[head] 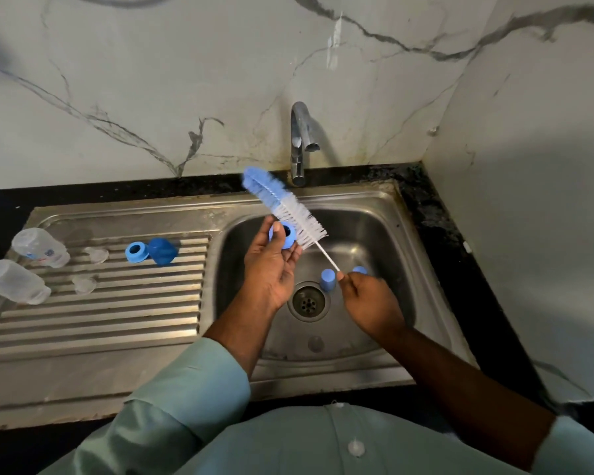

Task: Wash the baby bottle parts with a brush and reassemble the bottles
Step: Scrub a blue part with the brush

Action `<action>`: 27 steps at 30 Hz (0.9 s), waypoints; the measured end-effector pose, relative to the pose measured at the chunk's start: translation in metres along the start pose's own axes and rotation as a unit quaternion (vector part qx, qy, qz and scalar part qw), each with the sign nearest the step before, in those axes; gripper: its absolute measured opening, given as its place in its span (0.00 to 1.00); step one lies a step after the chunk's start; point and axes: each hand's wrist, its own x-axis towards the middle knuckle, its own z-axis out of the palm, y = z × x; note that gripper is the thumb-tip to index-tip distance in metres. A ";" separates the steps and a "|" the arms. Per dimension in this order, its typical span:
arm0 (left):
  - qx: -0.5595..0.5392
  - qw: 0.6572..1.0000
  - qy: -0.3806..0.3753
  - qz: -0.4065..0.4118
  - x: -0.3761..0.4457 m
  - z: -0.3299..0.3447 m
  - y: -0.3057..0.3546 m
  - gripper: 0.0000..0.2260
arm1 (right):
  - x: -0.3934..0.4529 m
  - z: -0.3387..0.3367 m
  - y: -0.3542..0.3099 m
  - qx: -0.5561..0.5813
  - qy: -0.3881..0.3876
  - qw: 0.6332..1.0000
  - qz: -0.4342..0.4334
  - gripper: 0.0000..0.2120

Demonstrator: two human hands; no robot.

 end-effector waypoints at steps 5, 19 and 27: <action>0.094 0.995 -0.026 0.027 -0.004 0.011 -0.008 0.12 | 0.001 -0.001 0.001 0.026 0.001 1.000 0.016 0.22; 0.328 0.937 -0.118 0.008 0.004 0.087 -0.087 0.03 | -0.004 -0.060 0.084 -0.048 0.021 0.994 0.100 0.22; 0.299 0.937 -0.151 -0.100 0.003 0.112 -0.157 0.06 | 0.015 -0.090 0.143 -0.001 0.012 0.976 0.216 0.20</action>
